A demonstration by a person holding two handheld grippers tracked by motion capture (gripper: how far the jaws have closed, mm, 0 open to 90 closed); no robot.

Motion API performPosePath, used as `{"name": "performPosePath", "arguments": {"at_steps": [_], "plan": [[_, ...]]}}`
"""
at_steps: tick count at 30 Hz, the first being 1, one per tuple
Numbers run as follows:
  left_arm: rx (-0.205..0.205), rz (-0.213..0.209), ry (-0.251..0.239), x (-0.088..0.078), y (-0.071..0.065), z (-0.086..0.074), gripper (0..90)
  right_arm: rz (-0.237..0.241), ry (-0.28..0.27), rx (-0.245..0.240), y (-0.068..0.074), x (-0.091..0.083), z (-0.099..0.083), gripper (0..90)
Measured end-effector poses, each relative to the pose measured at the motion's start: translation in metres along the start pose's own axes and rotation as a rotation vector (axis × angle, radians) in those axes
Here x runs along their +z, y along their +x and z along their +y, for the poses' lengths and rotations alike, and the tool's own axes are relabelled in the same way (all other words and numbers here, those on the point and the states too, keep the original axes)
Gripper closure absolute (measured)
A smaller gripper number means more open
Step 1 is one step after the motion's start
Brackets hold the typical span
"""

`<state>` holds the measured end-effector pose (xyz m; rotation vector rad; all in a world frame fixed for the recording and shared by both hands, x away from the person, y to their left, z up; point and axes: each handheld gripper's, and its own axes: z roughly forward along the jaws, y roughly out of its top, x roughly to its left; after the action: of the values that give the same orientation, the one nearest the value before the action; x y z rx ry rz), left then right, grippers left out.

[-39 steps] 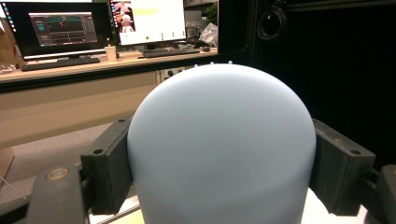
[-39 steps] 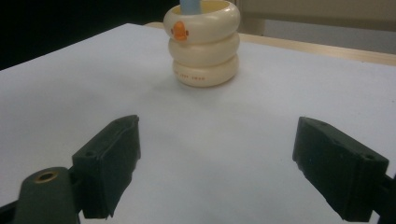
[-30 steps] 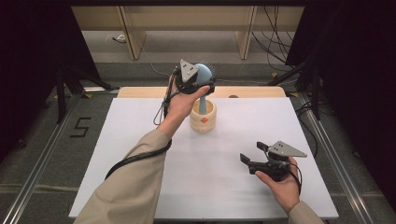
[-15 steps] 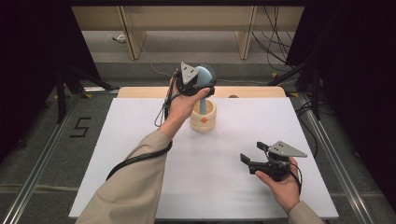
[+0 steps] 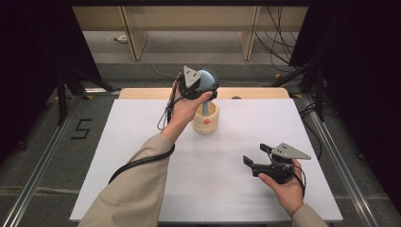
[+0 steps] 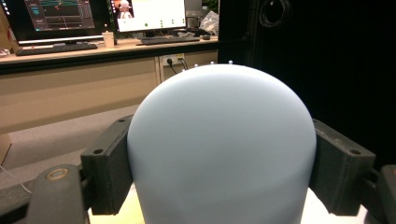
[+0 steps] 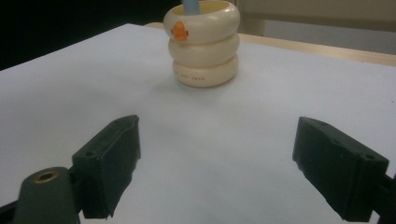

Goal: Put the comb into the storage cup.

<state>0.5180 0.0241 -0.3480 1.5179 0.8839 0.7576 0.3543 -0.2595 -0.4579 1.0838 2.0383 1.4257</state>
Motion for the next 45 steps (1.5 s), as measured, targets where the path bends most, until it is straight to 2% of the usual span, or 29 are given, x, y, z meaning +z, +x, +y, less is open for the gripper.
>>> {"name": "performPosePath", "arguments": {"at_steps": [45], "plan": [[-0.021, 0.009, 0.042, 0.006, 0.001, -0.024, 19.5, 0.008, 0.008, -0.007, 0.001, 0.001, -0.001, 16.2]]}}
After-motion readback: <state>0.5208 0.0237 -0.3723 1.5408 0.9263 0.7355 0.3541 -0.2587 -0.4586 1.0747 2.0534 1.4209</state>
